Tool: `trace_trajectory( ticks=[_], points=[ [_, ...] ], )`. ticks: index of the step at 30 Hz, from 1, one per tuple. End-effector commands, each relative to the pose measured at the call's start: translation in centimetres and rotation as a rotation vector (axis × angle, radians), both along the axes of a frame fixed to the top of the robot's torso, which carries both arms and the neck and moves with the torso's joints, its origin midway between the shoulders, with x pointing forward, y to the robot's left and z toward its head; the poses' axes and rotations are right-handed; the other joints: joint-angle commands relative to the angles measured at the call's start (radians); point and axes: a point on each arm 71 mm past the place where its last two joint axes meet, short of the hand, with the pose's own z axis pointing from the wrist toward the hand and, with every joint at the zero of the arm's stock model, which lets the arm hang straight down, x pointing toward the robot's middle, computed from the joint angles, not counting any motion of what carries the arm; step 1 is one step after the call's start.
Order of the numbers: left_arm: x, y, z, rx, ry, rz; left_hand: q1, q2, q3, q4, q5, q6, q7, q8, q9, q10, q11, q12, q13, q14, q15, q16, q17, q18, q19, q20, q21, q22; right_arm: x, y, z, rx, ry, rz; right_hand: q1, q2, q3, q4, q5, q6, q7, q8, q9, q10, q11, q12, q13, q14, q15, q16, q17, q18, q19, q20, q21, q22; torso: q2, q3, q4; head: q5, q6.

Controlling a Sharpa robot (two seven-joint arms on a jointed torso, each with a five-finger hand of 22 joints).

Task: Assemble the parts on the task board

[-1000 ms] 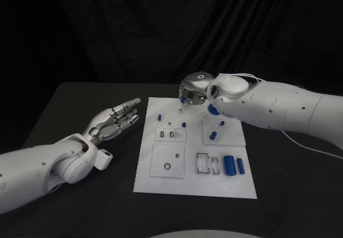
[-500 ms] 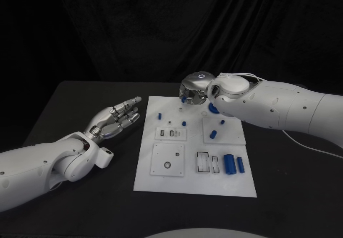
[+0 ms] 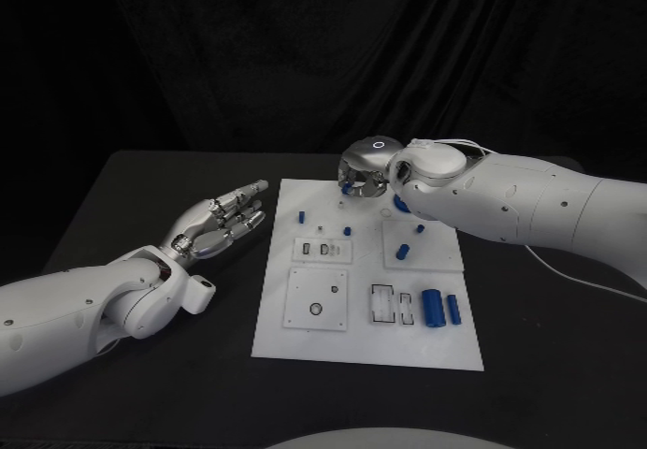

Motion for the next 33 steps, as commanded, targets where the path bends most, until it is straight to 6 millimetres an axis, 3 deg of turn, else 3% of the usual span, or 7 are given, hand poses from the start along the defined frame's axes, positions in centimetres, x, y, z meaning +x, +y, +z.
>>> trace_trajectory(
  ticks=[1,14,16,19,20,26,33],
  points=[
    [-0.3,-0.2,1.0,-0.07,-0.107,-0.051,0.009,-0.001,0.002,-0.004,0.007,0.003,0.011,0.004,0.002,-0.009,0.0,-0.007,-0.001,-0.002,0.008,-0.004,-0.001,0.019,-0.002,0.008,-0.002,0.0,0.2,-0.4,-0.4,-0.016,0.015,-0.032,-0.003,0.009,0.002,-0.004,0.003,-0.009,-0.003,0.0,0.051,-0.008,-0.002,-0.004,-0.001,-0.007,0.0,-0.007,-0.003,-0.006,-0.005,0.003,-0.004,0.063,0.0,0.0,-0.0013,0.0,-0.003],
    [-0.2,-0.3,0.9,-0.071,-0.103,-0.056,0.011,-0.001,0.004,-0.005,0.006,0.011,0.022,0.006,0.003,-0.01,0.0,-0.008,-0.001,-0.002,0.009,-0.004,-0.001,0.019,-0.002,0.01,-0.002,0.0,0.1,-0.4,-0.7,-0.025,0.031,-0.035,-0.014,0.007,0.008,-0.003,0.003,-0.039,-0.001,-0.021,0.05,-0.046,0.001,-0.007,-0.001,-0.024,0.002,-0.022,-0.026,-0.003,-0.019,0.005,-0.017,0.052,0.001,-0.001,0.0014,-0.004,-0.003],
    [-0.2,-0.3,0.9,-0.07,-0.103,-0.055,0.011,-0.001,0.004,-0.005,0.006,0.011,0.022,0.006,0.003,-0.01,0.0,-0.008,-0.001,-0.002,0.009,-0.004,-0.001,0.019,-0.002,0.01,-0.002,0.0,0.1,-0.6,-0.8,-0.027,0.032,-0.042,-0.027,-0.01,0.017,0.004,0.005,-0.157,-0.054,-0.089,0.021,-0.17,0.018,-0.007,-0.005,-0.044,0.013,-0.046,-0.061,0.002,-0.037,0.012,-0.034,0.035,0.001,-0.0013,0.0007,-0.003,-0.002],
    [-0.2,-0.3,0.9,-0.07,-0.103,-0.054,0.011,-0.001,0.004,-0.005,0.006,0.011,0.022,0.006,0.003,-0.01,0.0,-0.008,-0.001,-0.002,0.009,-0.004,-0.001,0.019,-0.002,0.01,-0.002,0.0,0.2,-0.9,-0.7,-0.022,0.024,-0.053,-0.034,-0.02,0.012,-0.004,0.001,-0.284,-0.104,-0.093,-0.017,-0.276,0.023,-0.007,-0.002,-0.07,0.02,-0.068,-0.096,0.008,-0.061,0.021,-0.059,0.015,0.001,-0.0014,-0.0003,0.001,-0.002],
    [-0.2,-0.3,0.9,-0.069,-0.103,-0.054,0.011,-0.001,0.004,-0.005,0.006,0.011,0.022,0.006,0.003,-0.01,0.0,-0.008,-0.001,-0.002,0.009,-0.004,-0.001,0.019,-0.002,0.01,-0.002,0.0,0.2,-1.0,-0.7,-0.018,0.017,-0.057,-0.035,-0.015,-0.006,-0.016,0.001,-0.538,-0.128,-0.104,-0.071,-0.402,0.03,-0.007,0.001,-0.105,0.024,-0.102,-0.145,0.015,-0.09,0.029,-0.088,-0.012,0.001,-0.0013,-0.0003,0.002,-0.001],
    [-0.2,-0.1,0.9,-0.069,-0.102,-0.053,0.011,-0.001,0.005,-0.006,0.006,0.013,0.024,0.006,0.003,-0.011,0.0,-0.008,-0.001,-0.002,0.009,-0.004,-0.001,0.019,-0.002,0.01,-0.002,0.0,0.2,-1.8,0.0,0.036,-0.045,-0.057,-0.035,-0.005,-0.043,-0.036,0.001,-0.668,-0.15,-0.113,-0.101,-0.606,0.032,-0.015,-0.012,-0.151,0.031,-0.149,-0.217,0.028,-0.129,0.033,-0.132,-0.048,0.001,-0.0006,0.0003,0.004,0.003],
    [-0.3,0.2,0.9,-0.066,-0.103,-0.046,0.011,-0.001,0.005,-0.006,0.006,0.013,0.024,0.006,0.003,-0.011,0.0,-0.008,-0.001,-0.002,0.009,-0.004,-0.001,0.019,-0.002,0.01,-0.002,0.0,-0.9,-3.1,2.4,0.144,-0.149,-0.011,-0.027,0.014,-0.068,-0.047,0.002,-0.582,-0.131,-0.099,-0.095,-0.463,0.023,0.01,0.007,-0.164,0.025,-0.184,-0.265,0.035,-0.146,0.03,-0.165,-0.069,0.001,0.0,0.0004,0.005,0.008]
  ],
)
